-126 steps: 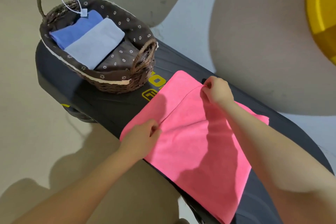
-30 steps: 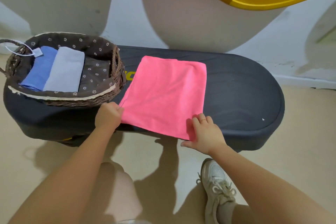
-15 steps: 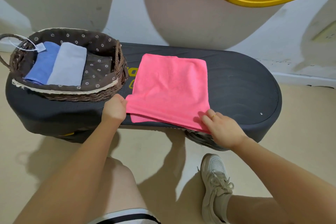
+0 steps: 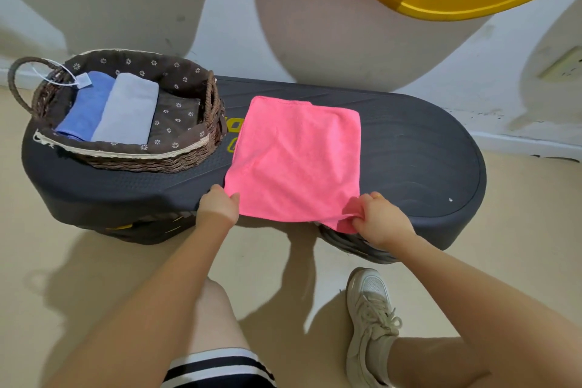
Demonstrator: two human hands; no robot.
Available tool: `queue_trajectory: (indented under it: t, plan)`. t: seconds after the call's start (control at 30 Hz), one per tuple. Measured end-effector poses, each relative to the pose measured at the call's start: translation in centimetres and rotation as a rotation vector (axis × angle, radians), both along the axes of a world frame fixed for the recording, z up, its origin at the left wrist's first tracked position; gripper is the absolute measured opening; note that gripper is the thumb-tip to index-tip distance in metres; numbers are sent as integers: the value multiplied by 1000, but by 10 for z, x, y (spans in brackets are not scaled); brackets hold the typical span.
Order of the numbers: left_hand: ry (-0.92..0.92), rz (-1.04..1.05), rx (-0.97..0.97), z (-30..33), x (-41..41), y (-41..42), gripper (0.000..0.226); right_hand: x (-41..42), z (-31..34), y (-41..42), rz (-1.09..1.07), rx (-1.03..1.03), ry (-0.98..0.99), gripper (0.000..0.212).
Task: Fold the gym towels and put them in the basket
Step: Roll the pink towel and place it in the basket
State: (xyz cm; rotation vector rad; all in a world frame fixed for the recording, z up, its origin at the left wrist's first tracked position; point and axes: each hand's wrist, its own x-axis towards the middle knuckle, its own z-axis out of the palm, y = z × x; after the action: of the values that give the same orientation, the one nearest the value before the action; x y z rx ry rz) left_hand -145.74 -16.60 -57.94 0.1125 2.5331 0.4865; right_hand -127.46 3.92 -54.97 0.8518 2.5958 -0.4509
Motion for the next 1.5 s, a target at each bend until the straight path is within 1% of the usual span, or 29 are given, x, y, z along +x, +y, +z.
queue_trajectory:
  t: [0.03, 0.1, 0.13, 0.2, 0.27, 0.33, 0.37, 0.43, 0.47, 0.5, 0.53, 0.6, 0.63, 0.7, 0.73, 0.8, 0.83, 0.87, 0.9, 0.97, 1.03, 1.07, 1.1, 1.17, 1.23, 1.3, 1.37, 1.43, 1.5]
  plan:
    - [-44, 47, 17, 0, 2, 1, 41, -1, 0, 1, -57, -9, 17, 17]
    - [-191, 214, 149, 0, 5, 4, 38, -3, 0, 4, -210, -56, 52, 17]
    - [-282, 323, 246, 1, 7, 5, 34, -5, 1, 5, -321, -135, 90, 17]
    - [-467, 522, 408, 8, 15, 8, 22, -9, 2, 6, -562, -377, 205, 20]
    - [-601, 639, 564, 11, 21, 10, 22, -13, 5, 5, -718, -576, 291, 25]
    - [-657, 714, 693, 12, 22, 10, 28, -16, 11, 5, -815, -624, 332, 21]
    - [-658, 724, 714, 14, 23, 9, 25, -17, 11, 7, -867, -625, 339, 22]
    - [-632, 681, 689, 17, 25, 8, 18, -19, 10, 14, -970, -646, 309, 19]
    - [-596, 628, 657, 19, 26, 7, 20, -20, 10, 16, -968, -596, 278, 17]
    - [-561, 558, 619, 20, 27, 7, 23, -21, 9, 17, -884, -468, 242, 20]
    - [-535, 495, 578, 22, 28, 6, 27, -22, 10, 15, -711, -284, 211, 27]
    - [-504, 437, 526, 22, 28, 5, 31, -26, 15, 0, -235, 15, 265, 35]
    - [-475, 434, 520, 20, 26, 5, 31, -32, 19, -12, -20, 41, 315, 40]
    - [-386, 469, 535, 17, 26, 9, 26, -46, 19, -36, 300, -34, 340, 47]
    - [-358, 519, 549, 15, 26, 10, 22, -54, 13, -46, 414, -45, 348, 46]
    - [-382, 652, 536, 10, 27, 10, 17, -70, 3, -64, 573, -40, 314, 40]
    - [-351, 663, 511, 4, 26, 10, 16, -78, -1, -71, 625, -25, 280, 40]
    - [-279, 586, 470, 2, 25, 11, 10, -84, -7, -74, 653, -25, 231, 42]
    - [-225, 505, 433, 0, 25, 11, 12, -89, -14, -76, 660, -26, 182, 44]
    - [-150, 350, 263, -6, 24, 11, 21, -95, -22, -76, 653, 0, 129, 46]
    - [-54, 245, 101, -11, 22, 13, 22, -99, -26, -75, 645, 9, 126, 47]
    - [-26, 217, 65, -10, 22, 15, 20, -100, -27, -75, 647, 8, 117, 50]
    - [-16, 196, 80, -10, 21, 16, 19, -101, -29, -75, 654, 12, 105, 53]
    - [-31, 241, 193, -8, 20, 15, 20, -103, -30, -74, 676, 25, 75, 60]
    - [-132, 437, 413, -6, 23, 12, 23, -101, -31, -74, 710, 51, 56, 62]
    - [-242, 604, 551, -7, 22, 10, 20, -99, -33, -75, 734, 81, 45, 62]
    - [-233, 562, 556, -5, 24, 9, 23, -98, -33, -74, 742, 65, 39, 63]
    - [-179, 508, 562, -3, 26, 10, 26, -99, -30, -66, 730, -35, 48, 65]
    - [-213, 553, 626, -1, 26, 15, 22, -95, -26, -50, 684, -138, 99, 64]
